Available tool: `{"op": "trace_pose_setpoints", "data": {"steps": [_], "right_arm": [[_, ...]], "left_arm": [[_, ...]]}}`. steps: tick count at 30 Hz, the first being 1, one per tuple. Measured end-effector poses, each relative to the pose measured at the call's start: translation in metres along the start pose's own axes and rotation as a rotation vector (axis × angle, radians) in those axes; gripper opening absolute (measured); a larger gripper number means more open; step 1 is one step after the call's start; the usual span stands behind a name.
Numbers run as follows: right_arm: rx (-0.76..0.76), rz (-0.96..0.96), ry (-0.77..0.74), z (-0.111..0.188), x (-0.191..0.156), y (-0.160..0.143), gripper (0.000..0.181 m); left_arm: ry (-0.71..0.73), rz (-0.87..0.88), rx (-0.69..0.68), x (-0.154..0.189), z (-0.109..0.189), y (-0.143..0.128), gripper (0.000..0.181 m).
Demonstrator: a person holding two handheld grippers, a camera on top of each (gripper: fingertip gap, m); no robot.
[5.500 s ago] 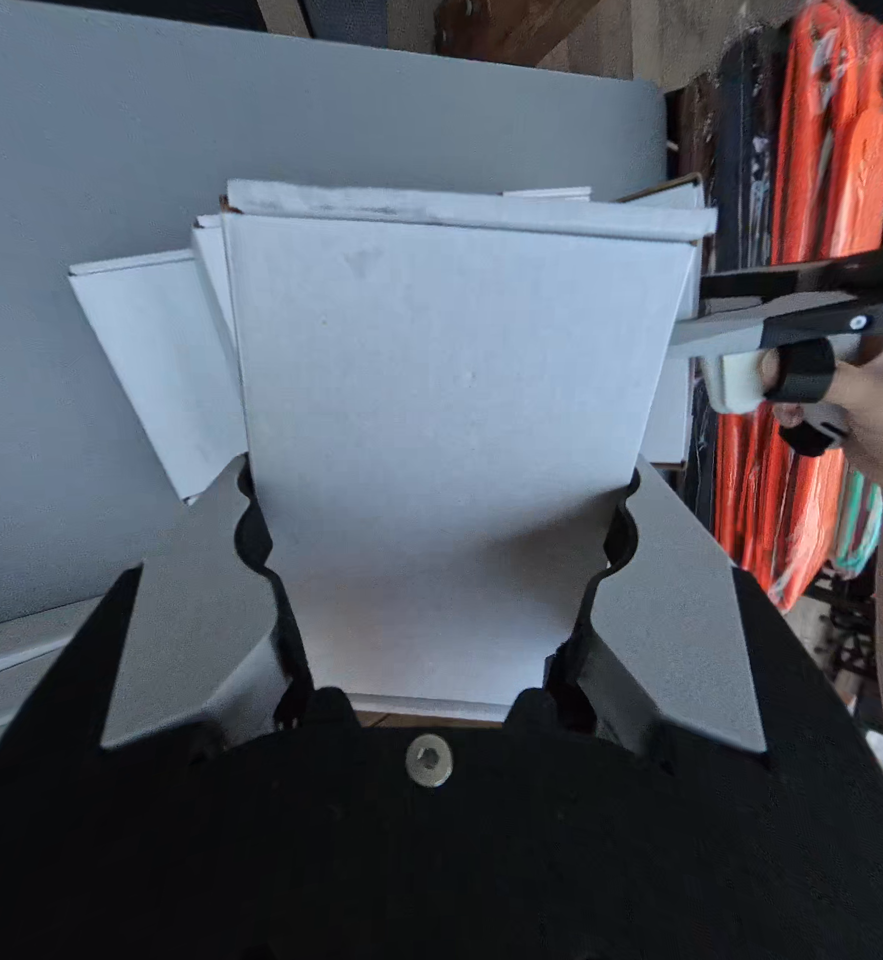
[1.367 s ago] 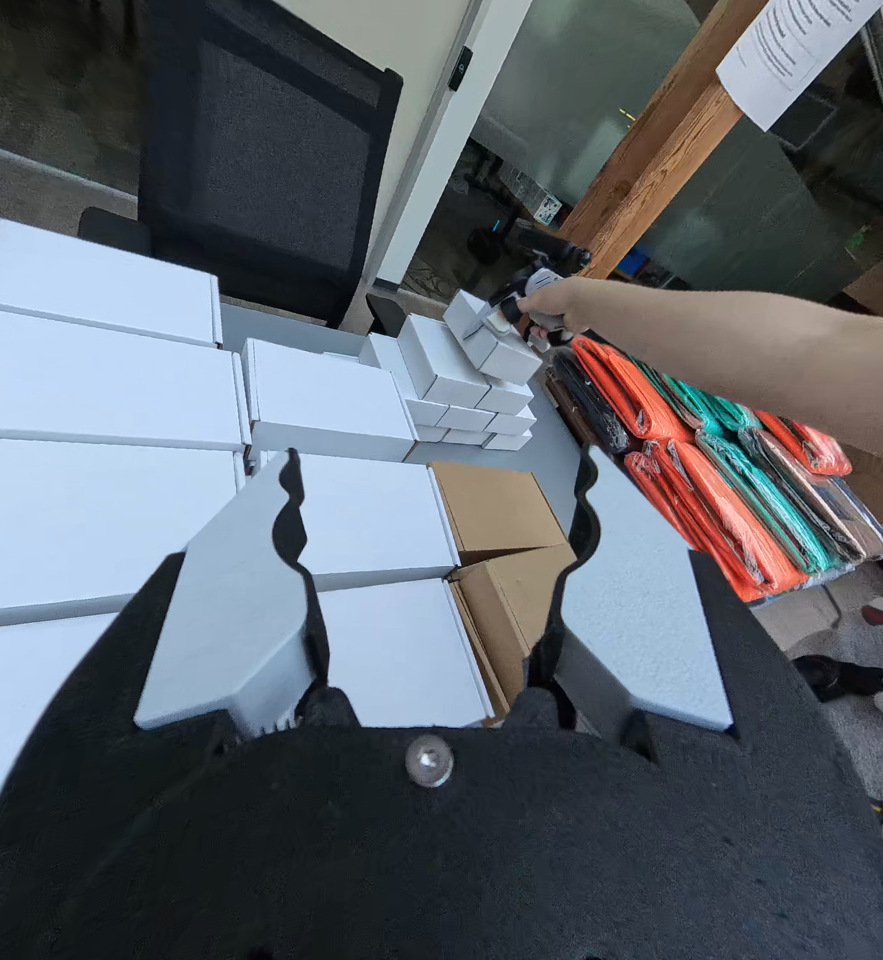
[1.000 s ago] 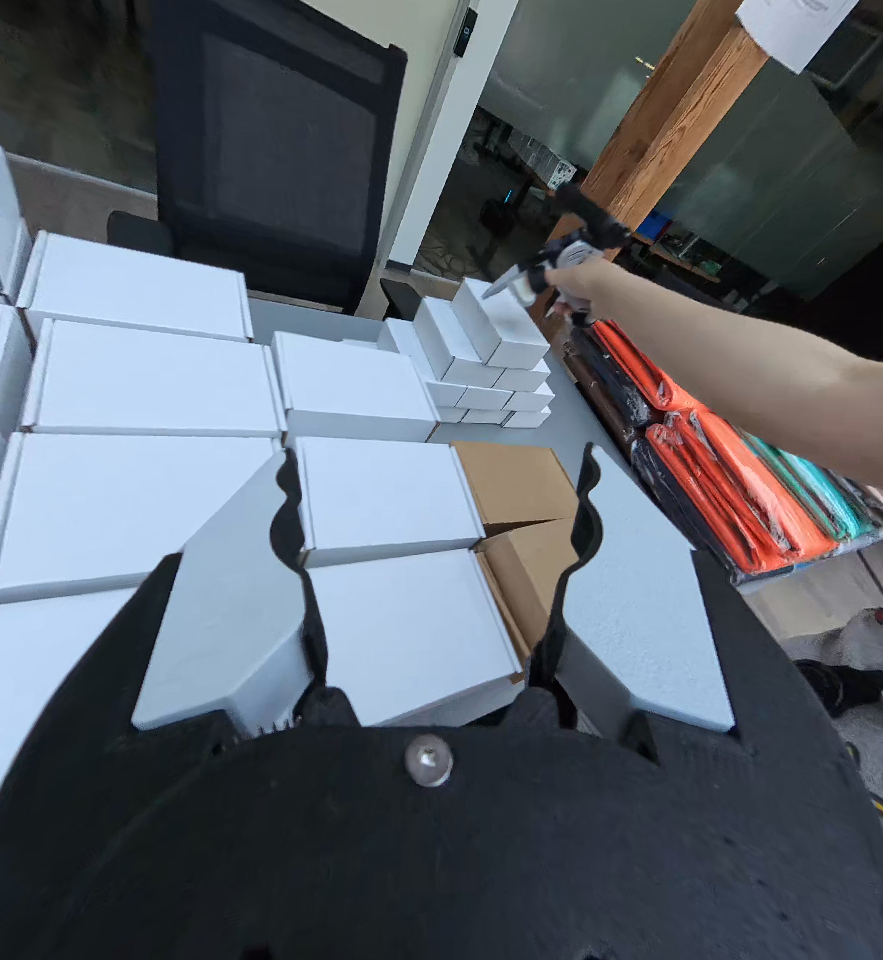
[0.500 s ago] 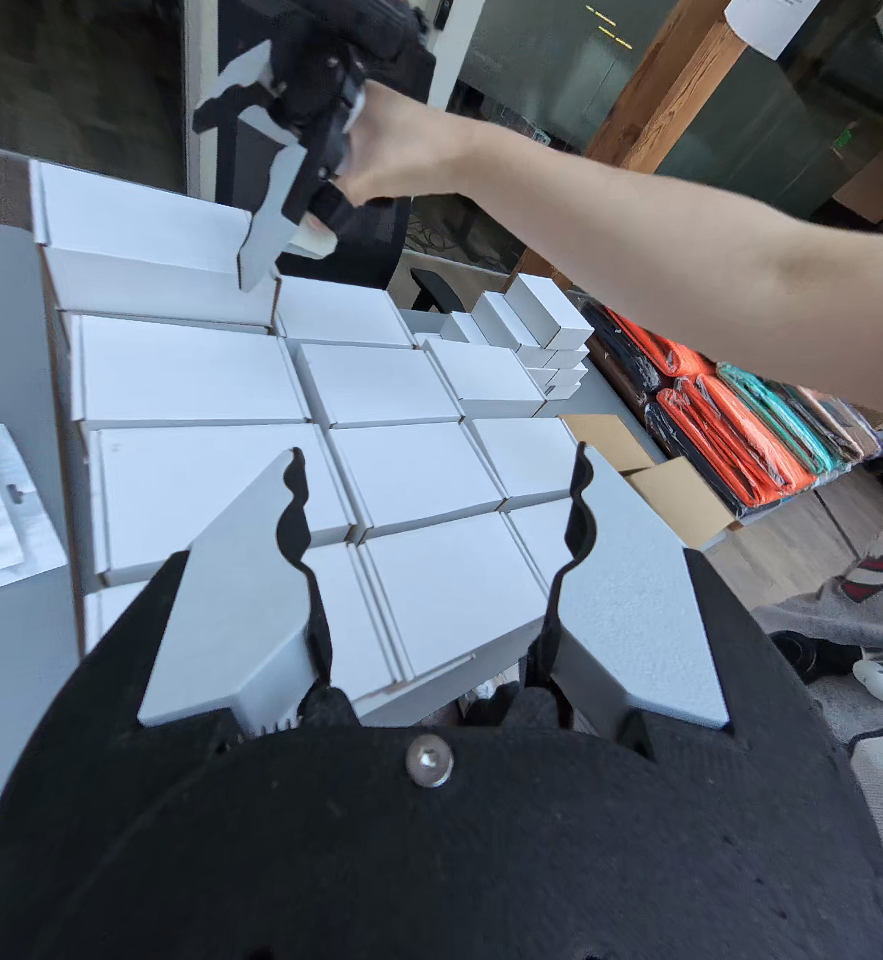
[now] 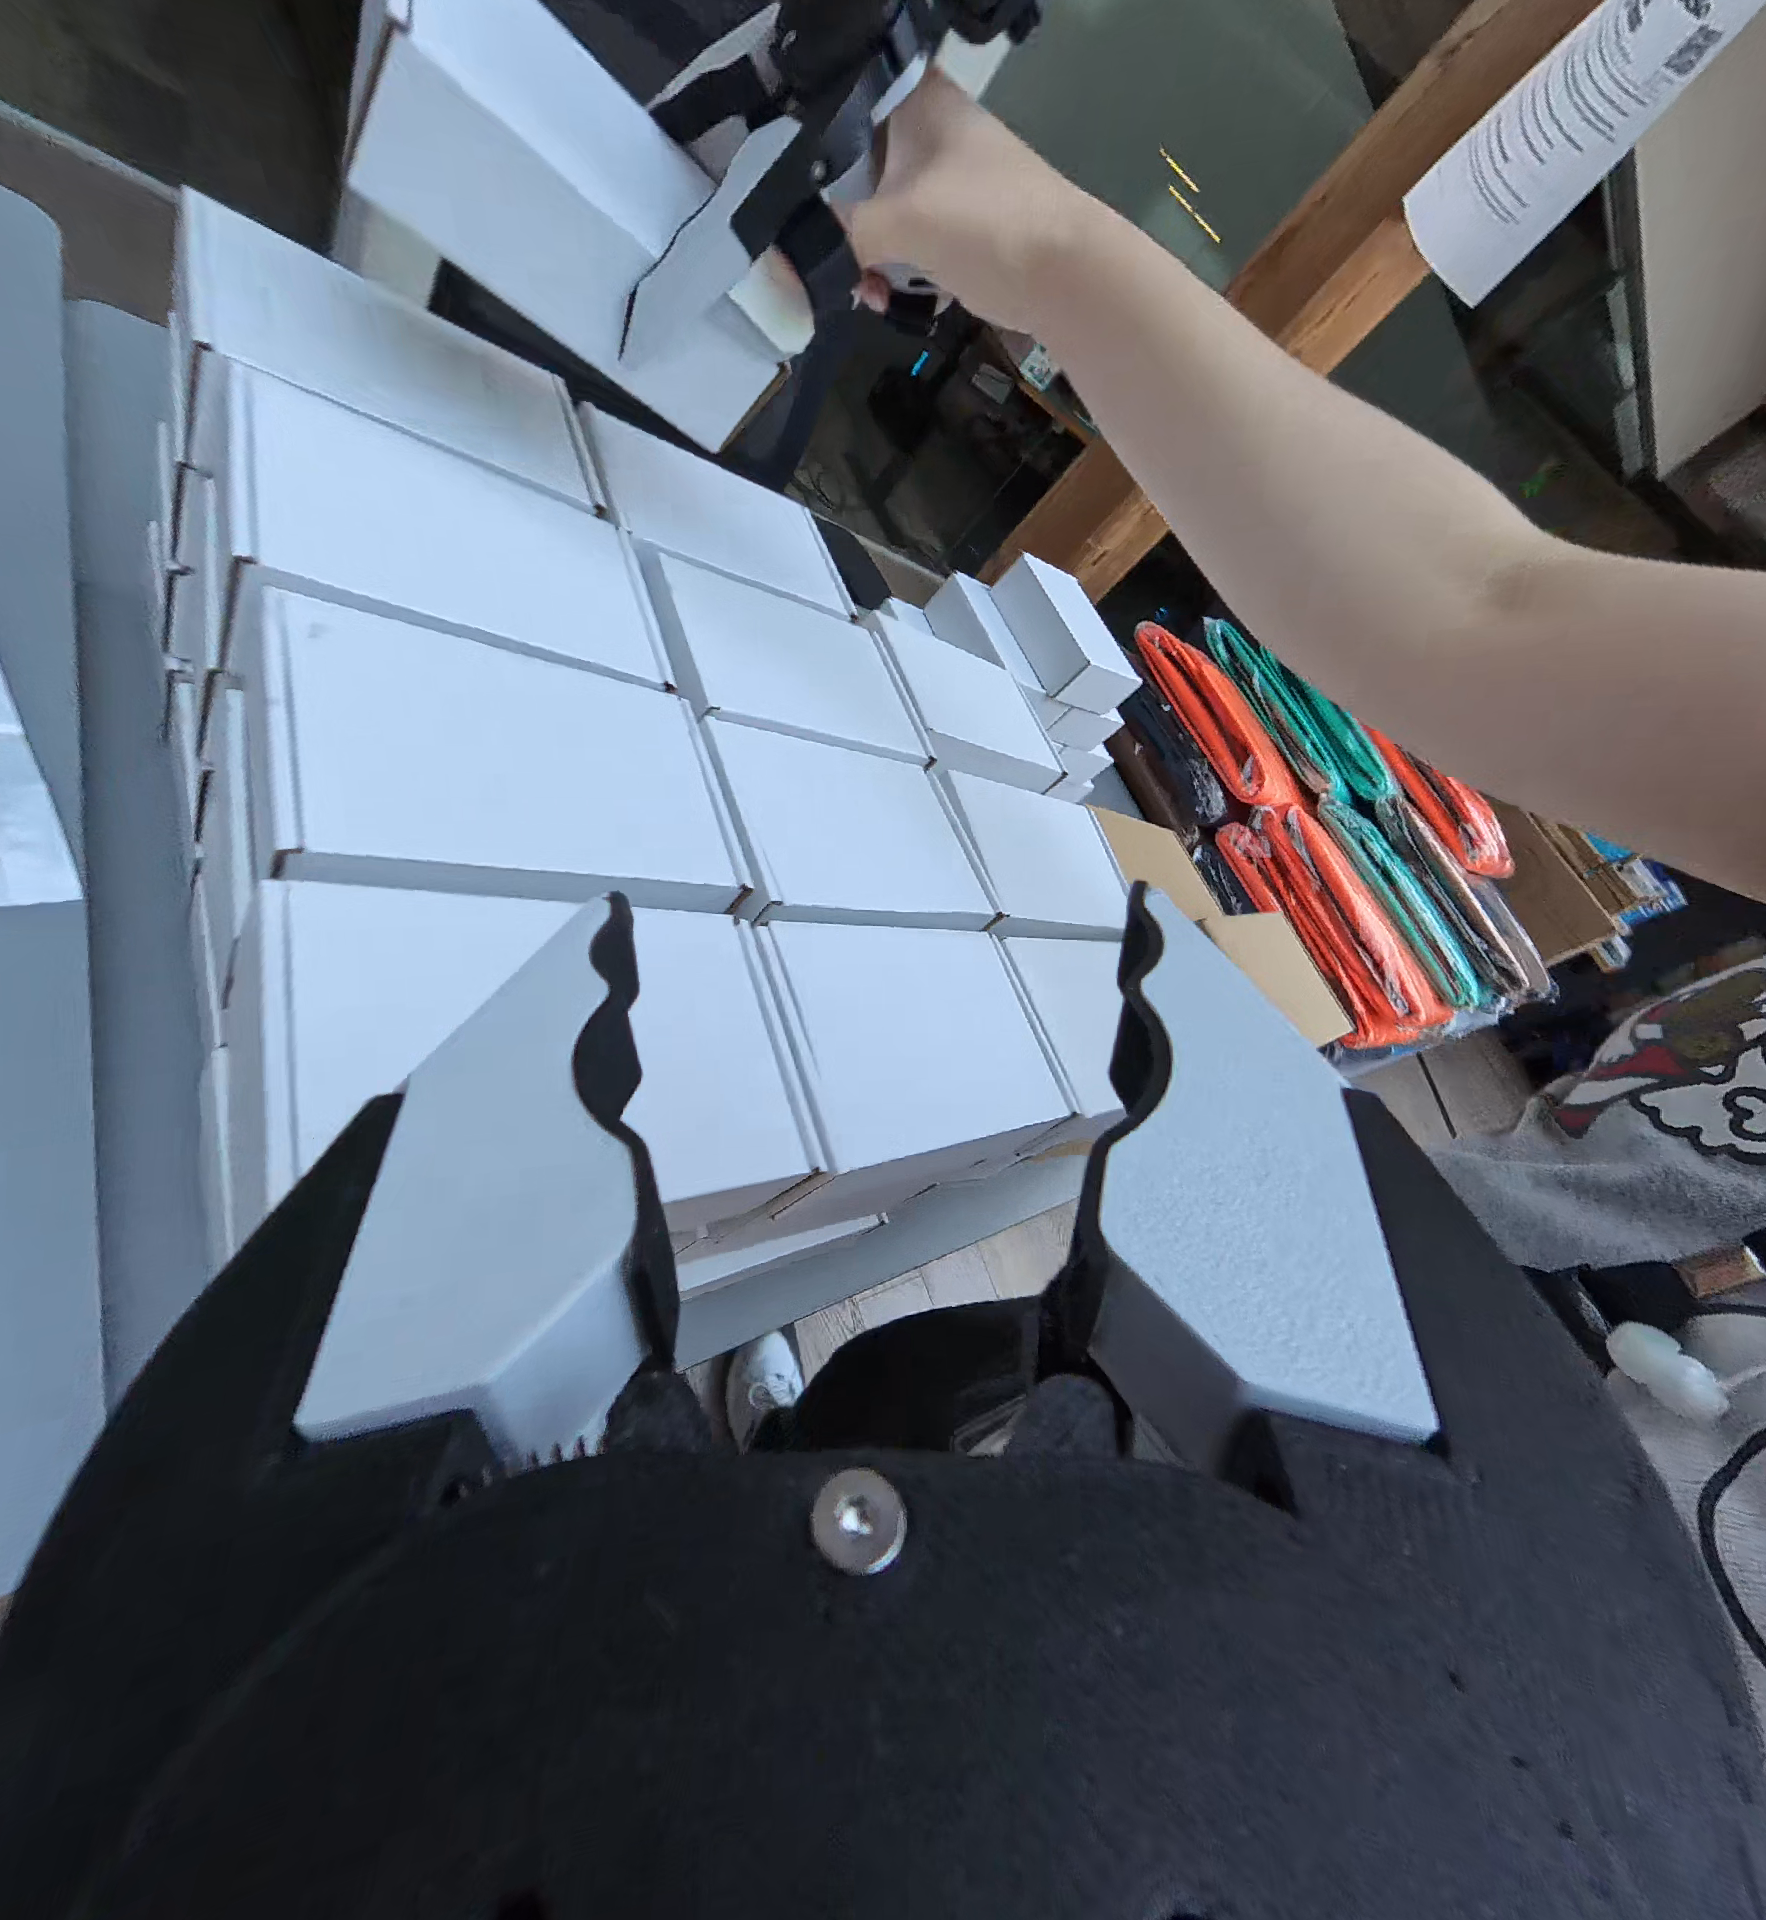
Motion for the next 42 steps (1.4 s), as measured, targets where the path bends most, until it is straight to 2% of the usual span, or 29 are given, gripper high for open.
{"op": "trace_pose_setpoints", "data": {"steps": [2, 4, 6, 9, 11, 12, 14, 17, 21, 25, 29, 36, 42], "right_arm": [[0.027, -0.071, -0.038, 0.036, 0.017, -0.043, 0.132], [0.027, -0.187, -0.107, 0.079, 0.048, -0.105, 0.132], [0.006, -0.408, -0.162, 0.122, 0.093, -0.19, 0.132], [-0.123, -0.786, -0.278, 0.175, 0.161, -0.352, 0.132], [-0.156, -1.019, -0.324, 0.194, 0.187, -0.438, 0.132], [-0.151, -1.098, -0.315, 0.196, 0.192, -0.466, 0.132], [-0.167, -1.149, -0.283, 0.19, 0.194, -0.5, 0.132], [-0.208, -1.08, -0.24, 0.177, 0.193, -0.52, 0.132], [-0.266, -1.068, -0.237, 0.171, 0.198, -0.533, 0.132], [-0.256, -1.197, -0.182, 0.147, 0.189, -0.521, 0.132], [-0.323, -1.195, -0.209, 0.124, 0.182, -0.51, 0.132], [-0.337, -1.317, -0.29, 0.109, 0.183, -0.51, 0.132], [-0.369, -1.312, -0.324, 0.1, 0.181, -0.509, 0.133]], "left_arm": [[-0.021, -0.026, -0.04, 0.008, -0.023, 0.0, 0.093], [-0.051, -0.041, -0.052, 0.023, -0.048, 0.002, 0.092], [-0.09, -0.044, -0.045, 0.045, -0.073, 0.004, 0.092], [-0.099, -0.056, -0.024, 0.079, -0.109, -0.003, 0.092], [-0.119, -0.046, -0.024, 0.101, -0.132, -0.013, 0.092], [-0.135, -0.034, -0.028, 0.111, -0.144, -0.019, 0.092], [-0.15, -0.018, -0.051, 0.127, -0.165, -0.031, 0.092], [-0.161, -0.011, -0.063, 0.149, -0.184, -0.042, 0.092], [-0.112, -0.024, -0.108, 0.162, -0.19, -0.057, 0.092], [-0.06, -0.023, -0.153, 0.162, -0.188, -0.067, 0.091], [-0.076, 0.005, -0.136, 0.165, -0.188, -0.063, 0.09], [-0.075, 0.02, -0.148, 0.16, -0.183, -0.072, 0.09], [-0.061, 0.066, -0.11, 0.144, -0.169, -0.074, 0.087]]}}
Point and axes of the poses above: each gripper's, where its closed fingertips meet, z back along the fingers, y out of its top, x = y × z across the jaws, the point moved 3 cm from there along z, back along the fingers, and after that the axes turned 4 degrees about -y, right-handed, at the moved point
